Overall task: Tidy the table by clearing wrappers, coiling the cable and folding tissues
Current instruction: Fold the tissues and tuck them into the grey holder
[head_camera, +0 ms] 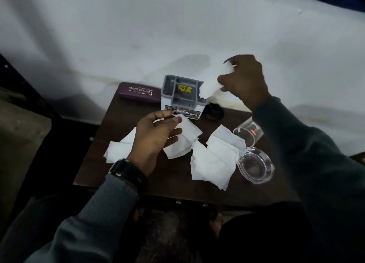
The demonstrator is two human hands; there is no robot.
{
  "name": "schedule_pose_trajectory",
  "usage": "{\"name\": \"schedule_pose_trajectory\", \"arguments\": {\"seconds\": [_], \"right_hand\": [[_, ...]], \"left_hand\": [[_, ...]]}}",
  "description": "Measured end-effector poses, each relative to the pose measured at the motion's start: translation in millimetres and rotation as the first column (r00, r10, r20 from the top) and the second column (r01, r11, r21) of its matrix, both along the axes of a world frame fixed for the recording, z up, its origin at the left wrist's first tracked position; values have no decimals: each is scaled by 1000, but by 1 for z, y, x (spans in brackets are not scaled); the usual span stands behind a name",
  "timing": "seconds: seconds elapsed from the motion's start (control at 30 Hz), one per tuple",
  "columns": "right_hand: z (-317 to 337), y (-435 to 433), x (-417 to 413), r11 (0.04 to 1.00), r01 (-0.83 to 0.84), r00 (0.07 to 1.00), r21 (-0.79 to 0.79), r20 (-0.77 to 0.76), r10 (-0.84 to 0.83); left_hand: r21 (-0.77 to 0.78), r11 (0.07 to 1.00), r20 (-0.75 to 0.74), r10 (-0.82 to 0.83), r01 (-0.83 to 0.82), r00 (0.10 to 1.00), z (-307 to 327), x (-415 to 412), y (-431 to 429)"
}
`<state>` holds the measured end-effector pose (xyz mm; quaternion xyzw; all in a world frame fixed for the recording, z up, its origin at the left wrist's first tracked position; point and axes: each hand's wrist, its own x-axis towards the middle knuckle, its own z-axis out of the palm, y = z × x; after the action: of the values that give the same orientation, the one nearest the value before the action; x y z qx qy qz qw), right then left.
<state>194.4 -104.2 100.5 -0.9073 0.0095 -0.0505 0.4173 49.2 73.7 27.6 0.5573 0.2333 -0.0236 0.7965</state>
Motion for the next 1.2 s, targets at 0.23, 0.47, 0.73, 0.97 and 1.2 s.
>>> {"name": "schedule_pose_trajectory", "arguments": {"seconds": [0.23, 0.47, 0.73, 0.97, 1.2], "right_hand": [[-15, 10, 10, 993, -2, 996, -115, -90, -9], [-21, 17, 17, 983, -14, 998, -184, -58, 4], [-37, 34, 21, 988, -23, 979, -153, -205, -9], [-48, 25, 13, 973, -44, 984, -228, -180, 2], [-43, -25, -61, 995, 33, 984, -97, -170, -49]], "left_hand": [[14, 1000, -8, 12, -12, 1000, 6, 0, 9], [41, 999, -24, 6, -5, 1000, 7, 1, 9], [66, 998, -45, 5, -2, 999, 7, 1, 7], [52, 998, -44, 34, -32, 998, 10, -1, 12], [37, 999, -30, 32, -31, 999, 12, -1, 16]]}}
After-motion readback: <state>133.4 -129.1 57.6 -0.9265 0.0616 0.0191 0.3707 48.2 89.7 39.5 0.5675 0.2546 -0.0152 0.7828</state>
